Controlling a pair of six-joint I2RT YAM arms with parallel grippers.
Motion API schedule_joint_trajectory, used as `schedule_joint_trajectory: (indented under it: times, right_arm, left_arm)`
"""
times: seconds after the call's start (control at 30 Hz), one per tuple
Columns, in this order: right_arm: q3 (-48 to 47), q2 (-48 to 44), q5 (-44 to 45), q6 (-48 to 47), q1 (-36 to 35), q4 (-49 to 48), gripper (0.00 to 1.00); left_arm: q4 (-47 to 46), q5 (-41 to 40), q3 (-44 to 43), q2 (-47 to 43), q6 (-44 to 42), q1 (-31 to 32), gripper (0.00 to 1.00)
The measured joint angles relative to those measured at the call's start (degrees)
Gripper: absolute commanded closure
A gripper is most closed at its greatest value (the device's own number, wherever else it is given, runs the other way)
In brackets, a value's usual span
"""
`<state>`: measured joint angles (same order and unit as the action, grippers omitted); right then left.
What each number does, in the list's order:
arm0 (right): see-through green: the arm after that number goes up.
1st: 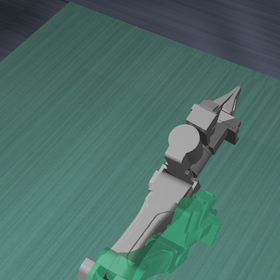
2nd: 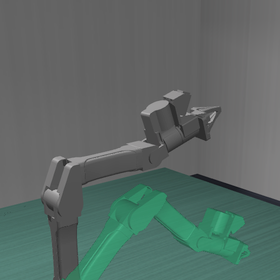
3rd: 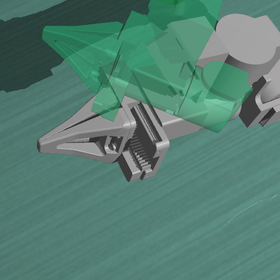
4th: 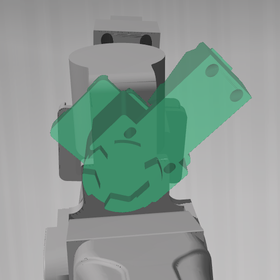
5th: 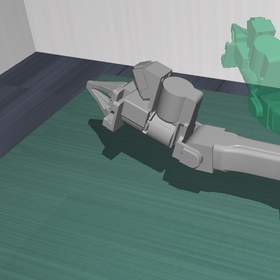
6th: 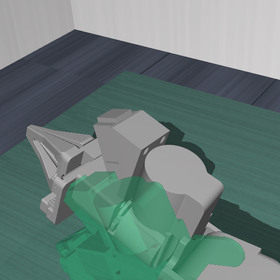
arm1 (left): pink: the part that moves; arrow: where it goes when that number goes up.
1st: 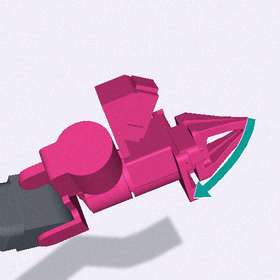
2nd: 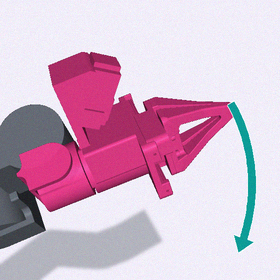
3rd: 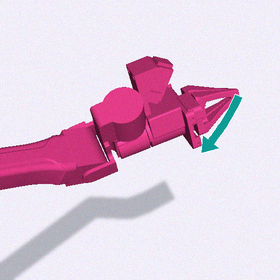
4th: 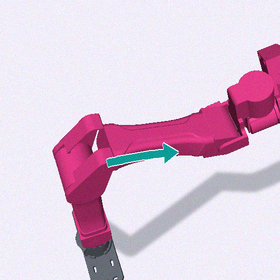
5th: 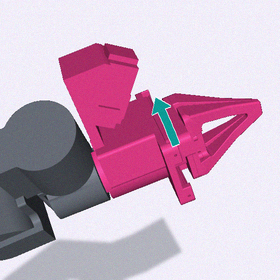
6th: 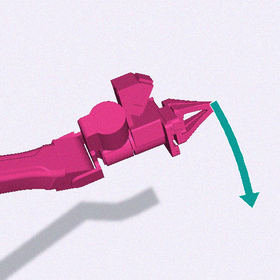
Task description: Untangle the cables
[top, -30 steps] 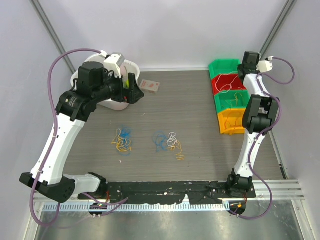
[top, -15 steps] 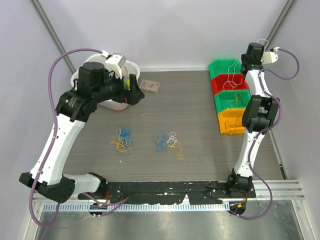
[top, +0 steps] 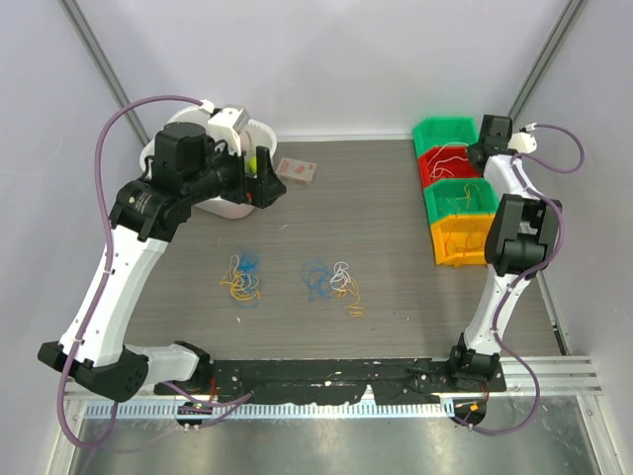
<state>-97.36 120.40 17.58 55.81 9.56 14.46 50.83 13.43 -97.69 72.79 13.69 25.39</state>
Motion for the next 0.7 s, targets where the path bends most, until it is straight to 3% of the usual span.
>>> schedule_joint_trajectory:
  times: [0.13, 0.3, 0.7]
  right_arm:
    - [-0.28, -2.32, -1.29, 0.11, -0.13, 3.76, 0.99]
    - [-11.98, 1.03, -3.72, 0.28, -0.15, 15.37, 0.99]
    - [-12.59, 0.48, -4.79, -0.20, -0.13, 26.08, 0.99]
  left_arm:
    - [-0.07, 0.13, 0.00, 0.00, 0.61, 0.02, 0.02]
    - [-0.37, 0.28, 0.00, 0.00, 0.87, 0.39, 0.02]
    - [-0.37, 0.24, 0.02, -0.02, 0.83, 0.61, 0.02]
